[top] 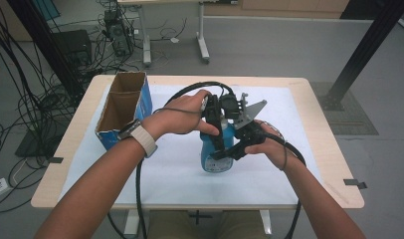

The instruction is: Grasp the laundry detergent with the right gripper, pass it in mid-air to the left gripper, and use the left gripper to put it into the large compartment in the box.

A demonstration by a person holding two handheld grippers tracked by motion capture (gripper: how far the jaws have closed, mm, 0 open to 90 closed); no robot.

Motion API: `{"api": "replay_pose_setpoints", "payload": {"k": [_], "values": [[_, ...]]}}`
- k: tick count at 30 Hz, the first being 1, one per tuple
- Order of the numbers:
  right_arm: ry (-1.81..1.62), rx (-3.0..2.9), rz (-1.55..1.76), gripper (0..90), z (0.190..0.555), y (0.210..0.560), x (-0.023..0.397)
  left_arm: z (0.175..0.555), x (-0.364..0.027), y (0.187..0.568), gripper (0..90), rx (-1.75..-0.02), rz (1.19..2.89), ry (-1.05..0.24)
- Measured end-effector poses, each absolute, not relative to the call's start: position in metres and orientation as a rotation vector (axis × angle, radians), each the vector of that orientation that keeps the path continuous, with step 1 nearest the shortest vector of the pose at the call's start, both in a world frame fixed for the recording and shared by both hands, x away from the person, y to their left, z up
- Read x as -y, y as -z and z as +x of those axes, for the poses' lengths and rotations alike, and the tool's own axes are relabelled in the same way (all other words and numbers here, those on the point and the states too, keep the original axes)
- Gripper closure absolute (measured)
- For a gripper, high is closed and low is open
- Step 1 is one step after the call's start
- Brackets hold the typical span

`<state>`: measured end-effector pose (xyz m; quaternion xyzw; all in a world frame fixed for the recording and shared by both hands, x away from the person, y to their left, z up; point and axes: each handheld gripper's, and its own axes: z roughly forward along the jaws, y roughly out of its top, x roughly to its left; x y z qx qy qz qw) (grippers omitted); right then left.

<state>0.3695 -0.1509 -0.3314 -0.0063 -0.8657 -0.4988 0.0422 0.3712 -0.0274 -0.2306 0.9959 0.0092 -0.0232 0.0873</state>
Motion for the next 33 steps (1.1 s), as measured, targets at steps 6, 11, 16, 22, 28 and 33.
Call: {"api": "replay_pose_setpoints", "payload": {"k": [6,11,16,22,28,33], "values": [[1.506,2.658,-0.013,42.9,0.3694,0.3336,0.1492,0.37,0.0257,0.2342,37.5,-0.027,2.967,0.082],[1.504,2.657,-0.012,42.9,0.3698,0.3345,0.1479,0.3703,0.0246,0.235,37.7,-0.033,2.97,0.08],[1.502,2.657,-0.01,43.0,0.3698,0.3346,0.1477,0.3702,0.0246,0.2353,37.8,-0.036,2.972,0.082],[1.508,2.659,-0.009,43.0,0.3697,0.3351,0.1479,0.3697,0.0247,0.2352,38.0,-0.041,2.974,0.075],[1.516,2.66,-0.008,43.0,0.3691,0.3349,0.1483,0.369,0.0251,0.2347,38.1,-0.047,2.972,0.065],[1.521,2.659,-0.006,43.0,0.3686,0.3347,0.1489,0.3685,0.0257,0.2337,38.1,-0.049,2.976,0.069]]}}
